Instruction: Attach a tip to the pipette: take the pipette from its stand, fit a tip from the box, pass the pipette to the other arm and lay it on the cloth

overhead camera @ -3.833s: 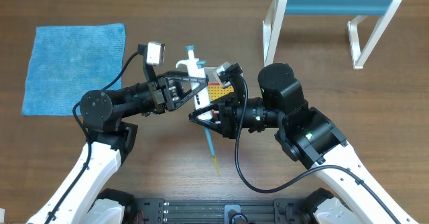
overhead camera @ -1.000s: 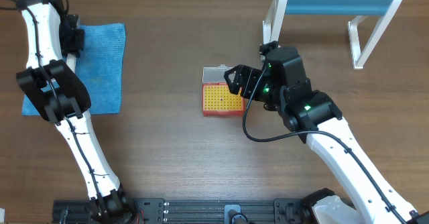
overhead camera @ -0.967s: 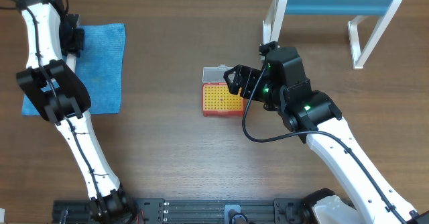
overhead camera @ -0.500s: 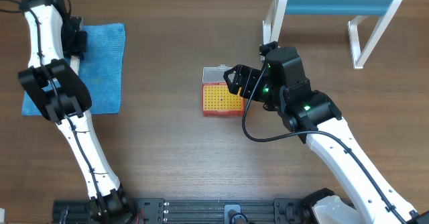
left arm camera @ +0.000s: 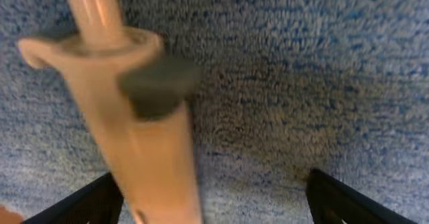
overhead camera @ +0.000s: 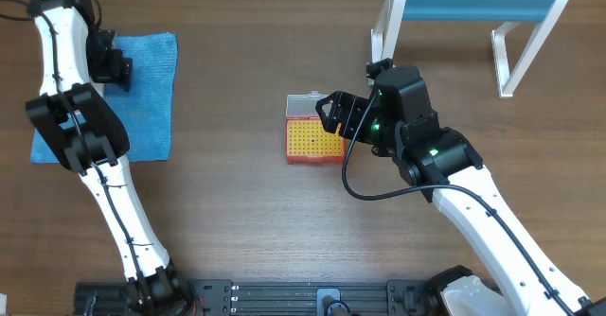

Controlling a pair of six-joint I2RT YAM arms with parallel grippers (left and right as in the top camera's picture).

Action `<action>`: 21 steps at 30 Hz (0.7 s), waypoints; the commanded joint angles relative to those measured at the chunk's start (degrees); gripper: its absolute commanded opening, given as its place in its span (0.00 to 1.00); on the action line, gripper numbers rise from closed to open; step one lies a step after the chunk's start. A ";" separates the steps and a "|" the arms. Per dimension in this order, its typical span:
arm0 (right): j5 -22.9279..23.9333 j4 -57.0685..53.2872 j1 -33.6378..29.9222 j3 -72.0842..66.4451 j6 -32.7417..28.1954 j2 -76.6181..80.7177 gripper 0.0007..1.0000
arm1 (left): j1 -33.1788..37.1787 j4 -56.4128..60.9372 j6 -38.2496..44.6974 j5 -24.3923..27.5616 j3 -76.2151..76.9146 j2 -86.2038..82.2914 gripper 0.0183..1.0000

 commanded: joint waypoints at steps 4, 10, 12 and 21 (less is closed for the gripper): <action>0.55 4.46 0.17 0.07 -0.13 0.22 0.86 | 0.09 -7.45 -1.46 -1.09 8.90 -9.57 0.88; 13.75 6.91 0.02 0.13 -7.63 -2.05 0.87 | -1.73 -15.06 -6.05 0.90 10.47 -20.70 0.88; 21.97 6.93 0.02 0.15 -10.84 -4.42 0.87 | -2.43 -15.06 -8.55 3.63 9.53 -25.94 0.88; 38.12 6.40 0.09 0.15 -42.71 -20.41 0.87 | -8.04 -15.04 -11.37 15.43 -3.54 -54.29 0.88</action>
